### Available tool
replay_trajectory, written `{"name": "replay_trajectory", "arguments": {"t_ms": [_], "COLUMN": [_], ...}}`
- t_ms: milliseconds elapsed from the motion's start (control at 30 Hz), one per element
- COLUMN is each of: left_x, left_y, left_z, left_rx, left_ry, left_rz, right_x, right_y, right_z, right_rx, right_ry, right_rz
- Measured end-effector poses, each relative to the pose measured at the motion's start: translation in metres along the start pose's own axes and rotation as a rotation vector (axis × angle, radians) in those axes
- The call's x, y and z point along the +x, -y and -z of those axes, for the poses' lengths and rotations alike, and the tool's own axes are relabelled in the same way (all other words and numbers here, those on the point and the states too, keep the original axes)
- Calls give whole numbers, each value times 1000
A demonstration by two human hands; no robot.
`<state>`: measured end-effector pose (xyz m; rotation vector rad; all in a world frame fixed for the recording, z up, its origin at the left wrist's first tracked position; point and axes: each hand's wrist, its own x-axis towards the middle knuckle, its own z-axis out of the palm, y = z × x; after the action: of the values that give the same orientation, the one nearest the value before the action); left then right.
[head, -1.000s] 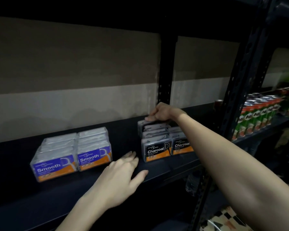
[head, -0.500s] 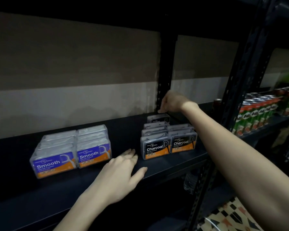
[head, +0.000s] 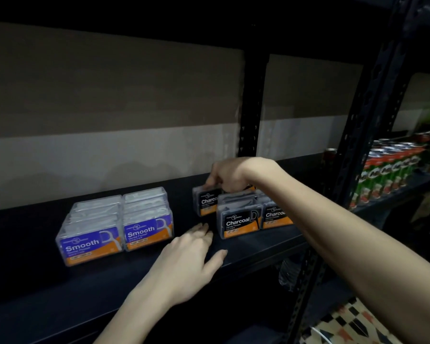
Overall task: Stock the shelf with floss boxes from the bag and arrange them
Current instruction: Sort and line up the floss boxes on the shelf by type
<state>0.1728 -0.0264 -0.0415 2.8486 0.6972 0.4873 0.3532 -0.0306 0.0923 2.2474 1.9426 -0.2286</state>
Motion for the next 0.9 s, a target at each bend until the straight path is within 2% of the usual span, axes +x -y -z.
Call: {"name": "replay_trajectory", "arguments": {"t_ms": [200,300,433,600,900], "left_x": [0,0,-1,-1,-1], "left_y": [0,0,-1,-1,-1], "left_z": [1,1,2,3,5], "left_rx": [-4,-5,-6,-23,-21], "left_ry": [8,-2,-4,-6,-16], "left_rz": [-3,-2,-4,-7,-15], "right_x": [8,19,32,47,52], "right_y": [2,-4,-6,-12,-44], "right_z": [7,5,5,7,7], "right_rx": [44,57,25,52,82], "right_ry": [-33,-124,-94,-167,-99], "right_rz": [26,23,24,15,-37]}}
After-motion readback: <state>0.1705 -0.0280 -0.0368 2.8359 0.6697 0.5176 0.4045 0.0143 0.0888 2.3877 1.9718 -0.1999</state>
